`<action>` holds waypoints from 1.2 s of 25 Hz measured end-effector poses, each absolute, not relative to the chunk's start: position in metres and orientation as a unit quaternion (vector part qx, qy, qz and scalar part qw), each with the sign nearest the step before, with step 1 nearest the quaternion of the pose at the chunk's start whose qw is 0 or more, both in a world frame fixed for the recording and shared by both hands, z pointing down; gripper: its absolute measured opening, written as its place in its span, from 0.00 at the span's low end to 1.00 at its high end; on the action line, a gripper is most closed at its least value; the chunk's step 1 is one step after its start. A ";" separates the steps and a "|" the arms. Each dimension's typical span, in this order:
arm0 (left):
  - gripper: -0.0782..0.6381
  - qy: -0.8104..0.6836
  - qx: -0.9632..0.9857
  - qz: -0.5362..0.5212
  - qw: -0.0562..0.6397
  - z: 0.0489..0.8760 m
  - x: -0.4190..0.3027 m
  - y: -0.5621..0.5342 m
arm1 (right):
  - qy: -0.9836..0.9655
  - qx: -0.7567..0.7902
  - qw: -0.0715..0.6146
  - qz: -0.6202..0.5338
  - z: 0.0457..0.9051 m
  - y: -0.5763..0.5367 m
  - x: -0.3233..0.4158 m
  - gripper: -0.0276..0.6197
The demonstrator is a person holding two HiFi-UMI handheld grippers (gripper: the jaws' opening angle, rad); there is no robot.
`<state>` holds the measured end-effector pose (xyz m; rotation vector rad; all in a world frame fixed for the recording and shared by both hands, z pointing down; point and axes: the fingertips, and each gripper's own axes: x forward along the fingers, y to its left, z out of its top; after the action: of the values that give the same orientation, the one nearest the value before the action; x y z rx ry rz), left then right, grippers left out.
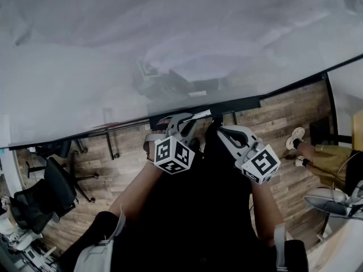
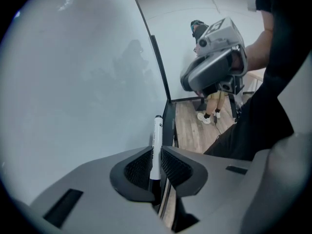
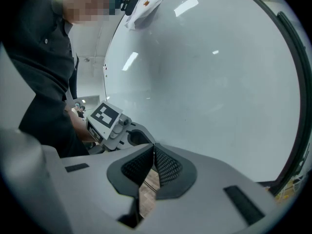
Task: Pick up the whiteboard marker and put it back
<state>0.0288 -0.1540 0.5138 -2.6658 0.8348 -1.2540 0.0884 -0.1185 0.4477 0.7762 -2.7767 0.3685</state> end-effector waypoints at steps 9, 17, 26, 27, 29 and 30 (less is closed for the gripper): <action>0.21 0.254 -0.925 -0.280 0.044 0.459 0.034 -0.144 | -0.948 0.284 0.102 0.101 0.430 -0.127 0.095 0.07; 0.21 0.221 -0.968 -0.111 0.041 0.385 0.037 -0.133 | -0.947 0.294 0.096 0.089 0.420 -0.120 0.100 0.07; 0.21 0.196 -0.977 0.075 -0.041 0.342 0.016 -0.140 | -0.952 0.288 0.040 0.099 0.408 -0.134 0.101 0.07; 0.21 0.190 -0.978 0.075 -0.037 0.348 0.014 -0.142 | -0.953 0.284 0.032 0.099 0.410 -0.139 0.099 0.07; 0.21 0.175 -0.980 0.084 -0.043 0.353 0.013 -0.144 | -0.956 0.277 0.020 0.097 0.409 -0.145 0.096 0.07; 0.21 0.168 -0.980 0.095 -0.052 0.352 0.013 -0.143 | -0.957 0.274 0.016 0.094 0.406 -0.145 0.096 0.07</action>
<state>0.0133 -0.1431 0.3523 -3.1842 0.5469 0.3085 0.0961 -0.1446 0.4061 0.8528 -2.9768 0.2922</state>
